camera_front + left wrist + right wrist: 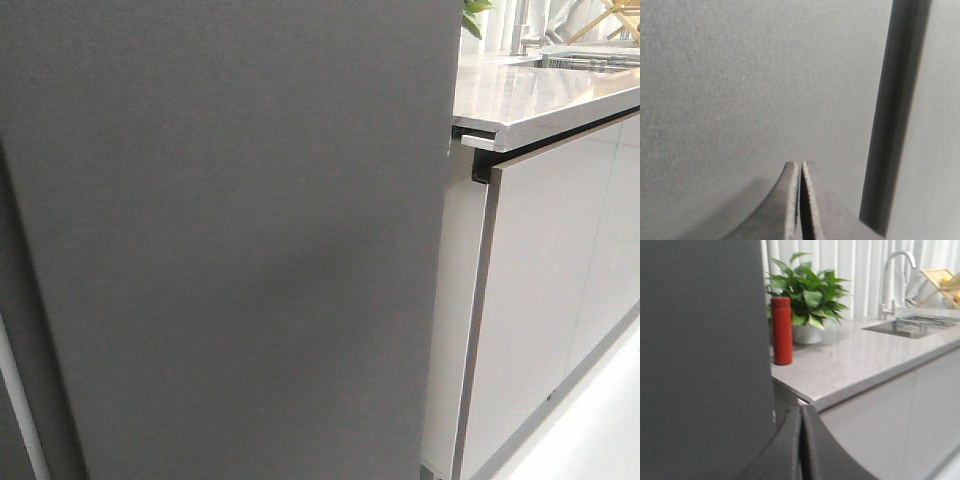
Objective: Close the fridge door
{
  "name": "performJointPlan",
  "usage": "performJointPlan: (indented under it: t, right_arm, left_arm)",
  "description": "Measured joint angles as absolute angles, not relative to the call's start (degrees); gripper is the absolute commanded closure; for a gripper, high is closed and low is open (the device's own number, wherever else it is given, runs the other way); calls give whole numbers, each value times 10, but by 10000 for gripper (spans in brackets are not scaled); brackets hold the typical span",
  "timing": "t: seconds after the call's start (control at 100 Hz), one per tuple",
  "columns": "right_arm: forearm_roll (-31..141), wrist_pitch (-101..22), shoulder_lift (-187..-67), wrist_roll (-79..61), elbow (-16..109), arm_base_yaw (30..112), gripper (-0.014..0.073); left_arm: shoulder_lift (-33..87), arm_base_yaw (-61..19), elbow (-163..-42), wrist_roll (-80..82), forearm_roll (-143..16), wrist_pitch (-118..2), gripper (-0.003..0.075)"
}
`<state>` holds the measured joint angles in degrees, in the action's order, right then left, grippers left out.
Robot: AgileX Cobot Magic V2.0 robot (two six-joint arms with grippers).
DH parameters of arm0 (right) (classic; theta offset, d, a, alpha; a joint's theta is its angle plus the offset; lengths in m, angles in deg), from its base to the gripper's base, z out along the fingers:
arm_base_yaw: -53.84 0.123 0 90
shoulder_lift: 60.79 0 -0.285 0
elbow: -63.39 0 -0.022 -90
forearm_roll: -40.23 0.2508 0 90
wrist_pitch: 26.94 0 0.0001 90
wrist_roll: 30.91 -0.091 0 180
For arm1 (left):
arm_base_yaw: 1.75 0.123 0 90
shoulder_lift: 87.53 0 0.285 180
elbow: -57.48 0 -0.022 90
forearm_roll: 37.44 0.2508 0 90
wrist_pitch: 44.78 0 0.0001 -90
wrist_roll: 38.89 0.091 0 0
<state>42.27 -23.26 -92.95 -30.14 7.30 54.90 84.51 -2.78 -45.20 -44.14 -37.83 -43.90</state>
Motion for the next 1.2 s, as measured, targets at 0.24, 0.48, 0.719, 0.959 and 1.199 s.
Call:
performJointPlan:
  t: [0.24,0.48,0.719,0.959,1.199]
  right_arm:
    - [423,-233,-802,-301,-57,506,670]
    - [423,-233,-726,-301,-138,503,670]
    - [423,-233,-692,-301,-145,503,670]
    - [423,-231,-682,-301,-145,503,670]
    - [423,-231,-682,-301,-145,503,670]
  left_arm:
    - [845,-28,-452,-441,-378,-439,741]
    - [845,-28,-452,-441,-378,-439,741]
    - [845,-28,-452,-441,-378,-439,741]
    - [845,-28,-452,-441,-378,-439,741]
    - [845,-28,-452,-441,-378,-439,741]
